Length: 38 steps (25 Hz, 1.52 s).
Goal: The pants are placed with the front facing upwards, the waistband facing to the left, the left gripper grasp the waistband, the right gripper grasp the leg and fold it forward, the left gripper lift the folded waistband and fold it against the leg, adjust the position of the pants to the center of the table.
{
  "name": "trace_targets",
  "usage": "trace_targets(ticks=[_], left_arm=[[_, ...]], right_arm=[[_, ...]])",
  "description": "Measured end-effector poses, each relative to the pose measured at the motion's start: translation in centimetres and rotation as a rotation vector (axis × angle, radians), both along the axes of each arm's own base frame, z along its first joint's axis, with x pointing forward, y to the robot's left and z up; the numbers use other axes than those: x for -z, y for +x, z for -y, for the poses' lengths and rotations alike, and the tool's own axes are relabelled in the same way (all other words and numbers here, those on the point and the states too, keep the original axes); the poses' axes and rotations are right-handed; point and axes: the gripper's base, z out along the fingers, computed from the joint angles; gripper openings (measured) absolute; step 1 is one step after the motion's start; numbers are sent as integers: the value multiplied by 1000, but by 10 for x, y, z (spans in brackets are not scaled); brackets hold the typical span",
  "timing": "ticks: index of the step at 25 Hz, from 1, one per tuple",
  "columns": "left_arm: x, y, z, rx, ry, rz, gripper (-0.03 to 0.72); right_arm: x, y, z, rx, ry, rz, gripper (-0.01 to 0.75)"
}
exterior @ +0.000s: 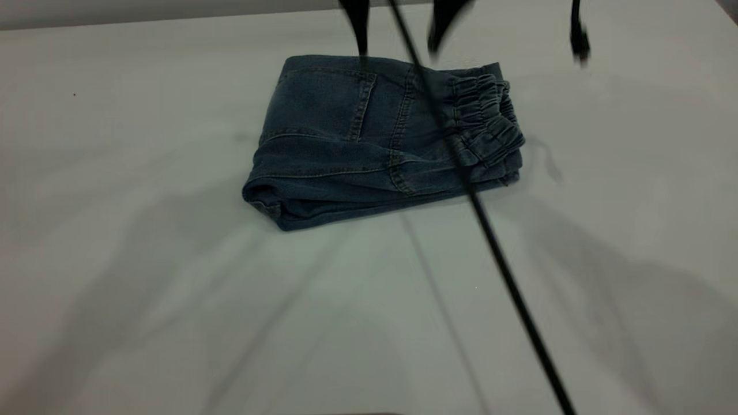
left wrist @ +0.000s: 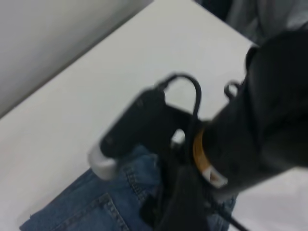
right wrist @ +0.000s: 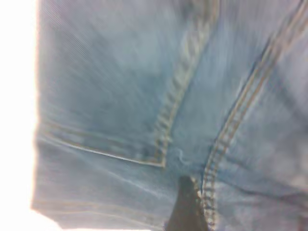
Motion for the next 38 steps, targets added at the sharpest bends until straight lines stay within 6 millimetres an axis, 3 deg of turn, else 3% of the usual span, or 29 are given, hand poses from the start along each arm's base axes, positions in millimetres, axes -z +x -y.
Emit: trace_targets(ticks=[5, 11, 14, 16, 17, 18, 21, 27, 31, 38], left_arm=[[-40, -38, -16, 43, 37, 61, 556], [-75, -89, -46, -8, 124, 57, 554], [-87, -117, -65, -57, 191, 33, 554], [-93, -137, -78, -95, 231, -7, 554], [-96, -143, -82, -116, 228, -2, 554], [-101, -150, -86, -136, 214, 9, 554], [-111, -168, -95, -177, 171, 30, 554], [-97, -204, -112, -202, 166, 25, 554], [-60, -221, -120, -197, 207, -48, 554], [25, -255, -134, -183, 292, -204, 554]], right_arm=[[-81, -14, 8, -122, 46, 170, 489], [-177, -52, 29, -217, 92, 368, 489], [-228, -86, 48, -247, 119, 476, 489], [-251, -111, 62, -264, 124, 518, 489], [-251, -111, 62, -264, 124, 518, 489], [-271, -140, 78, -283, 127, 558, 489], [-278, -179, 100, -295, 118, 558, 489], [-245, -244, 137, -304, 69, 461, 489], [-215, -283, 161, -309, 32, 416, 489], [-154, -342, 198, -311, -27, 359, 489]])
